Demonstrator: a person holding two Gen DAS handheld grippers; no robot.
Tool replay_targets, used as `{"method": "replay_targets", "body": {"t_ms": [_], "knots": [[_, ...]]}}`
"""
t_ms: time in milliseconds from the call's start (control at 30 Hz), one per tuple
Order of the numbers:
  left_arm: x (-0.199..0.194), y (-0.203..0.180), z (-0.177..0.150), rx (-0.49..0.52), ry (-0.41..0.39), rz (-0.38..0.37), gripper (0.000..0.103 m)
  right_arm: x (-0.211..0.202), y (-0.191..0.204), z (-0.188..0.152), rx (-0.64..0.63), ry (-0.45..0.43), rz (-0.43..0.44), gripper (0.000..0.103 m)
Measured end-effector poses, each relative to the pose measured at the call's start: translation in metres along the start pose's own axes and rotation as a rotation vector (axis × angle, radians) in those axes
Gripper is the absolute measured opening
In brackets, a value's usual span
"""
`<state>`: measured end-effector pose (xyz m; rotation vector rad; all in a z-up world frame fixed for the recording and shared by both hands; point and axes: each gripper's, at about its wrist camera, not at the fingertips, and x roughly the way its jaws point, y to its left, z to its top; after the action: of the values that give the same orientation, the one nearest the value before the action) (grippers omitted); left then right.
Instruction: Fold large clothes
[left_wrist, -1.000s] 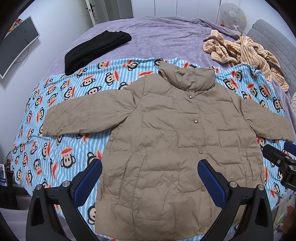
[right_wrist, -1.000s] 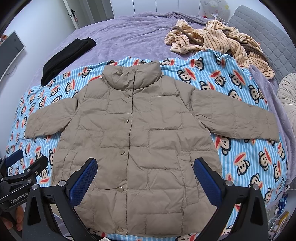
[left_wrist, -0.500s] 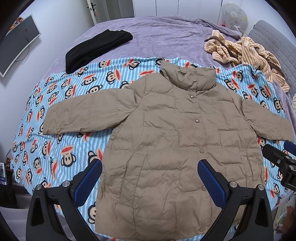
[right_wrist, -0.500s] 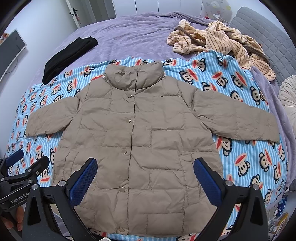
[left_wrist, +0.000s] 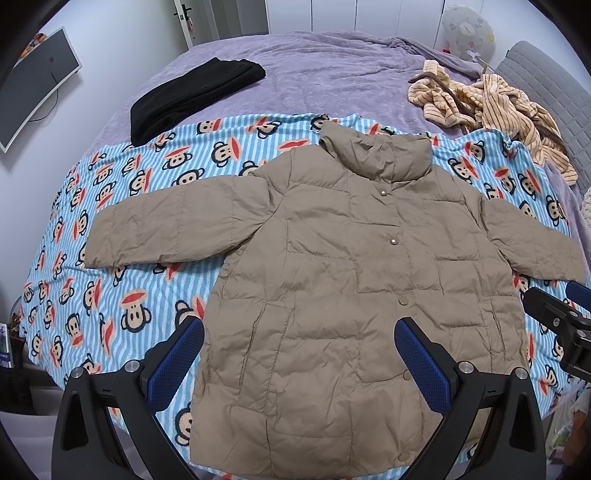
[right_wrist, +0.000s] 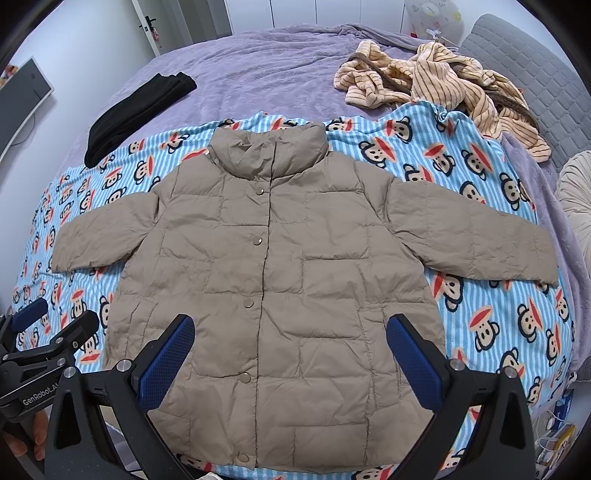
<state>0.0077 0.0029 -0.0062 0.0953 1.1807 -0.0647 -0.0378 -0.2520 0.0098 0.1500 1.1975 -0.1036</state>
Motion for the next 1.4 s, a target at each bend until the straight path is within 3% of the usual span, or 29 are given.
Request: {"method": "replay_targets", "body": {"t_ms": [800,1100,1200,1267,1400], "knots": [[0.008,0.010,0.002,-0.024,0.031,-0.046,0.103,0.002,0.002,0.000,0.002,0.008,-0.004,0.103],[0.025,0.033,-0.006,-0.035,0.065,-0.049,0.103,0.018,0.015,0.001,0.008,0.051,-0.005,0.103],[0.041,0.051,-0.011,-0.053,0.117,-0.076,0.103,0.030,0.022,0.001,0.024,0.081,0.010,0.103],[0.051,0.066,-0.014,-0.076,0.140,-0.095,0.103,0.039,0.026,-0.001,0.053,0.101,0.069,0.103],[0.071,0.103,-0.016,-0.141,0.135,-0.114,0.103,0.053,0.045,0.000,0.081,0.117,0.151,0.103]]}}
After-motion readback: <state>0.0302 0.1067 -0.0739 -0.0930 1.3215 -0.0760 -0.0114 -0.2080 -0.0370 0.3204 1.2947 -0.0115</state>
